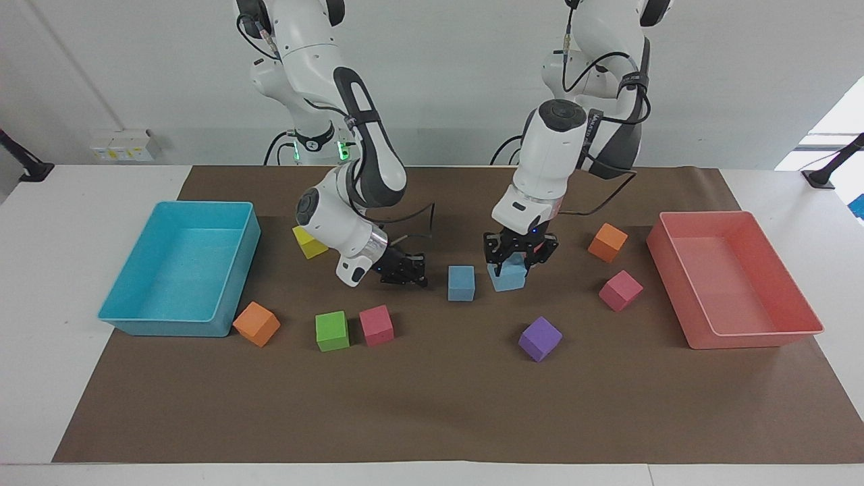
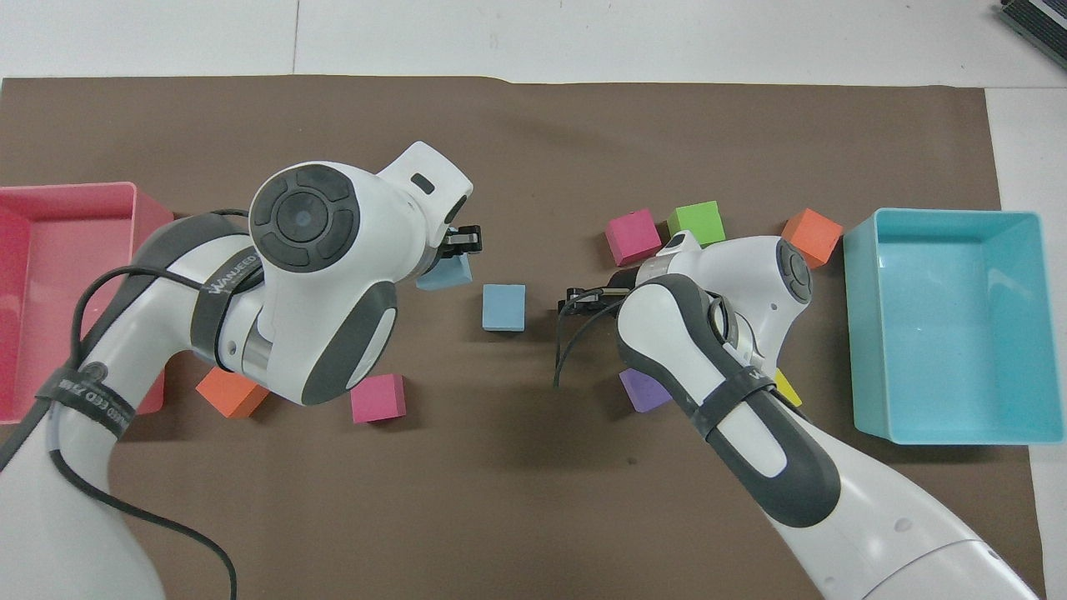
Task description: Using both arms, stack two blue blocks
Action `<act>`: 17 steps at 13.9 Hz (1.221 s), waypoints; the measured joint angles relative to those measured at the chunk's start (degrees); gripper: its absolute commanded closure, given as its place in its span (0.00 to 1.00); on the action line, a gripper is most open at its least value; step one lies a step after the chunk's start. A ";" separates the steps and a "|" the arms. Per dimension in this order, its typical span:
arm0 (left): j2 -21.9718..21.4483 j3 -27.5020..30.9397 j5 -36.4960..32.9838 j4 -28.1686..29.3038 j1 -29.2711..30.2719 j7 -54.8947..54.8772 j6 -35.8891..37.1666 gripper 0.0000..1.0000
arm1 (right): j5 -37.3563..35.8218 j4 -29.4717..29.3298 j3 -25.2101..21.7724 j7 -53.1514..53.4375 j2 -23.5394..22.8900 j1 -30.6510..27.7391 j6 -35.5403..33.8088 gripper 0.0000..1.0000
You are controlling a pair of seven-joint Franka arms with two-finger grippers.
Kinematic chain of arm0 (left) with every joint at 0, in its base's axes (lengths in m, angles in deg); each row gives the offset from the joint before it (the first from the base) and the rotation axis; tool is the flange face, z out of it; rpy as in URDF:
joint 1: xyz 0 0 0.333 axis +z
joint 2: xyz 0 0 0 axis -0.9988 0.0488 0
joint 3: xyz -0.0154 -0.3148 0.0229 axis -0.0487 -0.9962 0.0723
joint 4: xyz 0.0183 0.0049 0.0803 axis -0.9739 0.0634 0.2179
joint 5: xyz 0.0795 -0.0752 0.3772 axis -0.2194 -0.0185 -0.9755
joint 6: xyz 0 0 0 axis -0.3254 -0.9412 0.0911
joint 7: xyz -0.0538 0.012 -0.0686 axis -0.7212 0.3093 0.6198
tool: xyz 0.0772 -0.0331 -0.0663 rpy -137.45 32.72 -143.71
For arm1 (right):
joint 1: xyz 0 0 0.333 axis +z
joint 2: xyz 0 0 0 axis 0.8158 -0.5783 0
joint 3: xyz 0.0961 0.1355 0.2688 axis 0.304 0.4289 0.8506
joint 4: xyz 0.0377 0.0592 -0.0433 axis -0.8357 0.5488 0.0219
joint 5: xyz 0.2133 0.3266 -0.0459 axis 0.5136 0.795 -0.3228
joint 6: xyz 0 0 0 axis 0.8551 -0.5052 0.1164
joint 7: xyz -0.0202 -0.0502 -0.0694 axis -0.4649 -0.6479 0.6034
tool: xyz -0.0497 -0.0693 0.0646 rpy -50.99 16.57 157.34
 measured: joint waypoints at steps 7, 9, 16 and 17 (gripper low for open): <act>4.53 0.28 -0.17 -3.77 -5.03 4.39 0.19 1.00 | 0.00 0.01 0.00 0.00 0.00 0.00 0.00 1.00; 4.55 0.36 -0.17 -3.82 -5.03 4.39 0.19 1.00 | 0.00 0.01 0.00 0.00 0.00 0.00 0.00 1.00; 6.80 0.11 -0.17 -3.08 -5.88 4.39 0.36 1.00 | 4.75 0.64 -0.01 0.05 0.08 0.00 0.11 1.00; 6.93 0.13 -0.18 -3.06 -5.88 4.39 0.36 1.00 | 5.16 0.80 -0.01 0.05 0.12 0.00 0.15 1.00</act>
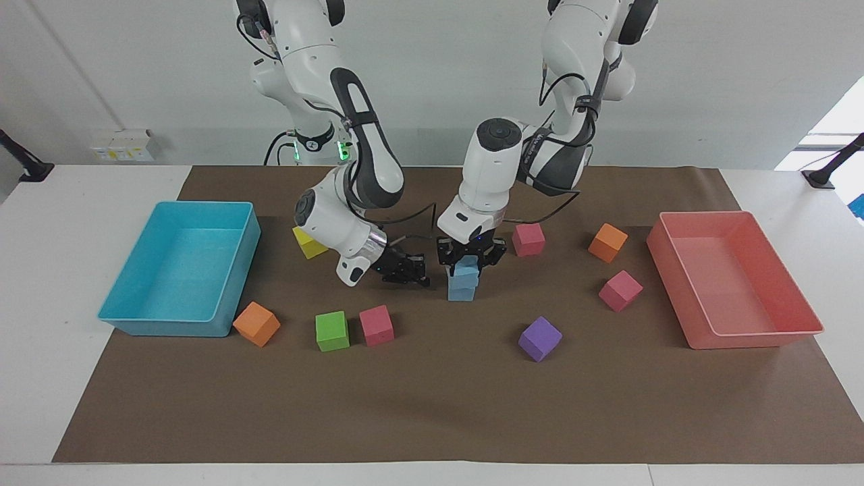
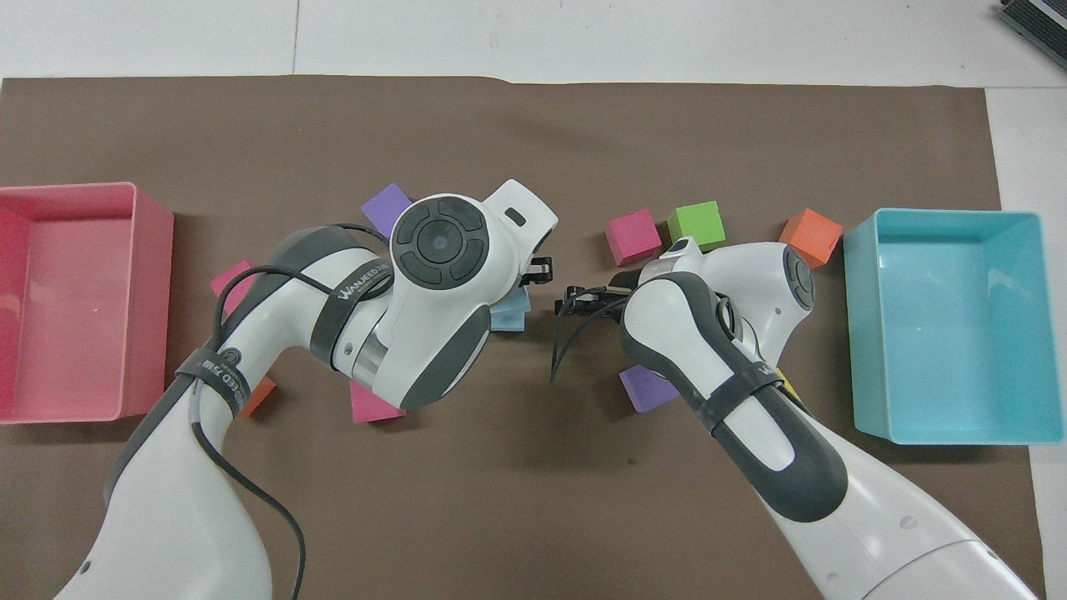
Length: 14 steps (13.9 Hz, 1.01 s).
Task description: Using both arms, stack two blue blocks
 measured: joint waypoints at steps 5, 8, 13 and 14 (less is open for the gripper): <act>0.07 0.05 -0.04 0.73 0.00 -0.05 -0.54 1.00 | 0.32 0.59 0.00 0.00 0.50 0.00 0.05 1.00; 0.08 0.25 -0.06 1.10 0.01 -0.34 -0.76 1.00 | 0.32 0.72 -0.01 0.00 0.59 0.00 0.07 1.00; 0.08 0.27 -0.06 2.13 0.01 -0.96 -1.28 0.82 | 0.32 0.75 -0.01 0.00 0.59 0.00 0.11 1.00; 0.08 0.26 -0.06 2.34 0.01 -0.98 -1.29 0.67 | 0.32 0.75 -0.01 0.00 0.59 0.00 0.11 1.00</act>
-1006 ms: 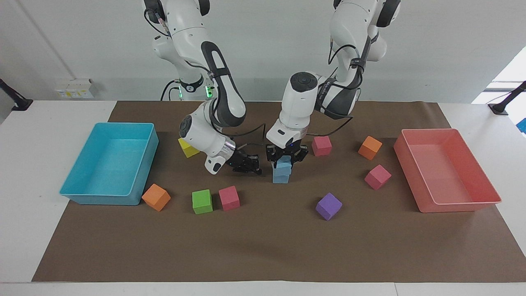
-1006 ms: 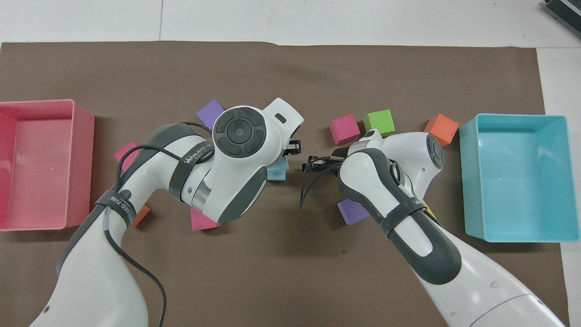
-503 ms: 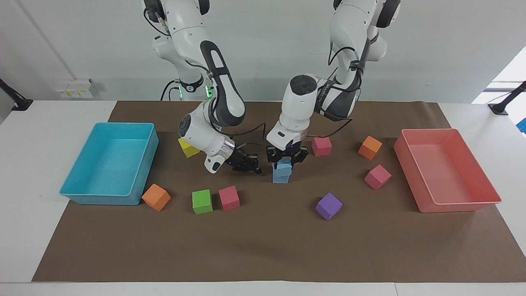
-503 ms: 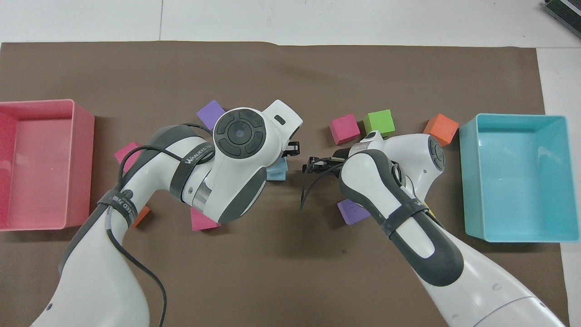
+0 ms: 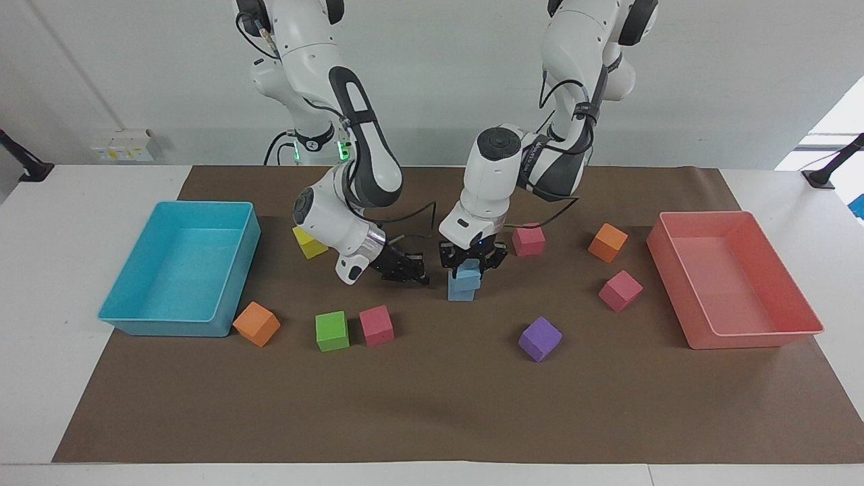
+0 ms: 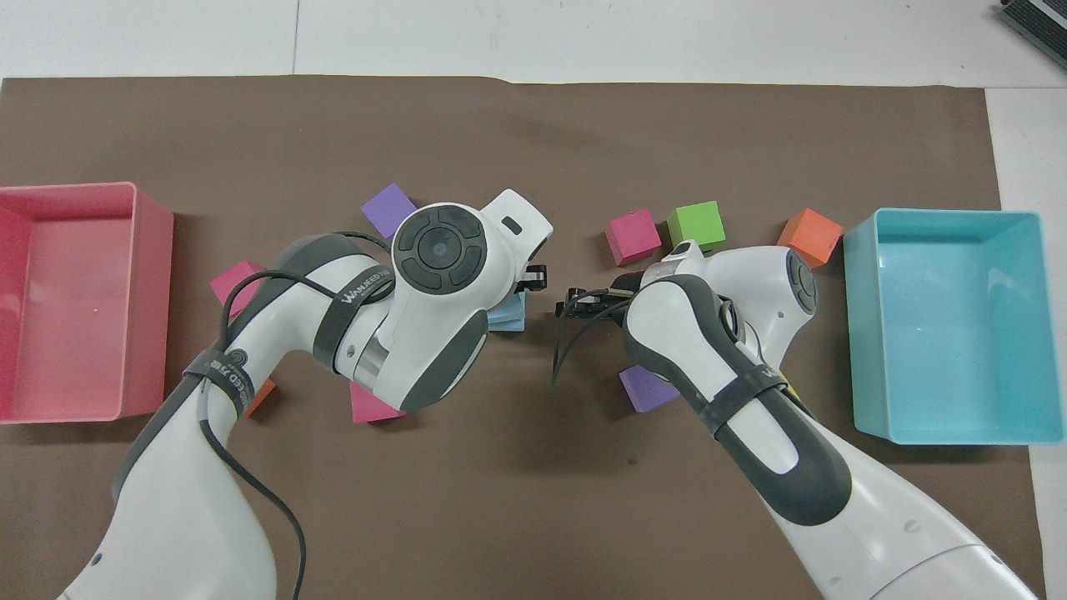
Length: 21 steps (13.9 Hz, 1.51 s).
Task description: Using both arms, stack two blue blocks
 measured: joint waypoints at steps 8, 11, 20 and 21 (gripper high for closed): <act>-0.06 -0.01 0.00 0.23 0.00 -0.21 -0.51 0.00 | 0.00 0.01 0.00 0.00 0.00 0.00 0.02 1.00; -0.63 0.17 0.00 0.01 0.14 -0.21 -0.53 0.00 | 0.00 0.01 0.00 0.00 0.00 0.00 0.02 1.00; -11.78 1.34 0.00 -0.05 8.82 -12.45 15.81 0.00 | -1.37 -0.03 -0.04 -0.01 0.09 0.00 0.61 1.00; -13.52 1.40 0.00 -0.03 10.34 -14.95 17.69 0.00 | -3.27 -0.09 -0.13 -0.01 0.24 -0.01 0.87 1.00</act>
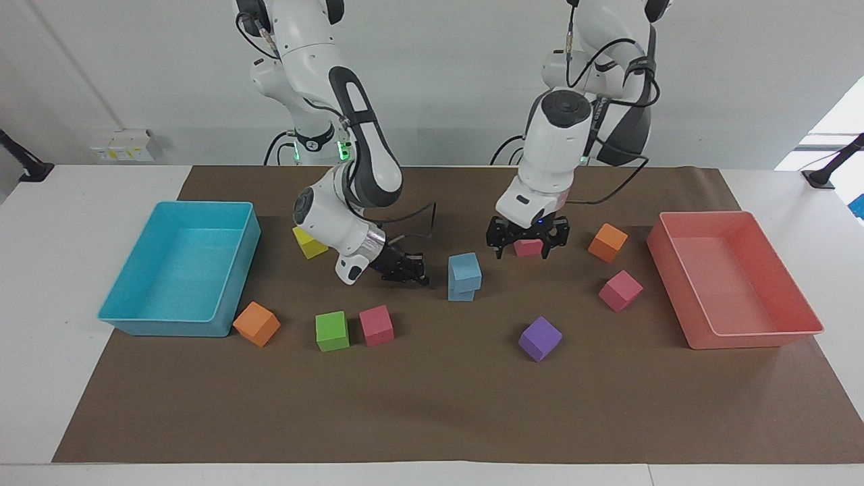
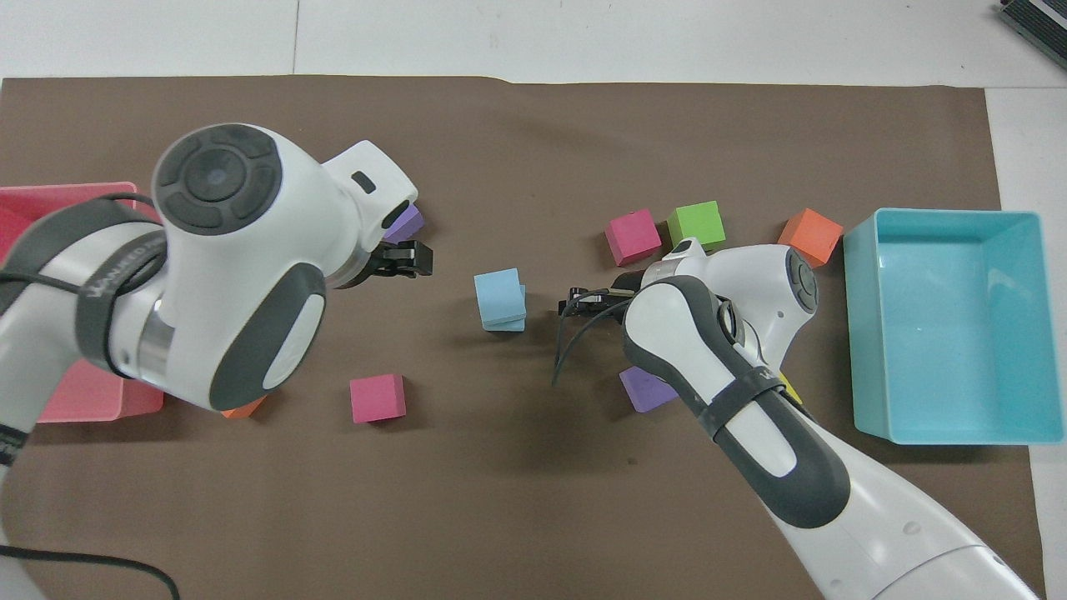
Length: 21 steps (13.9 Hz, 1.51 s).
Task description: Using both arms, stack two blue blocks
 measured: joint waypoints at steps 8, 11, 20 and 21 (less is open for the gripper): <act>-4.05 0.40 1.29 -4.78 9.65 -12.62 7.30 0.00 | -21.89 -0.28 -1.36 2.04 6.49 -2.48 -0.54 0.00; -4.04 0.46 1.55 -5.86 10.66 -14.12 8.51 0.00 | -35.56 -1.64 -1.83 3.57 8.70 -3.78 -4.74 0.00; -4.23 0.48 1.69 -7.24 12.63 -18.65 12.42 0.00 | -51.02 -15.97 -2.54 3.73 10.80 -12.59 -25.63 0.00; -4.25 0.51 1.69 -7.24 13.09 -18.65 12.53 0.00 | -51.34 -16.38 -2.61 3.73 11.41 -13.55 -26.18 0.00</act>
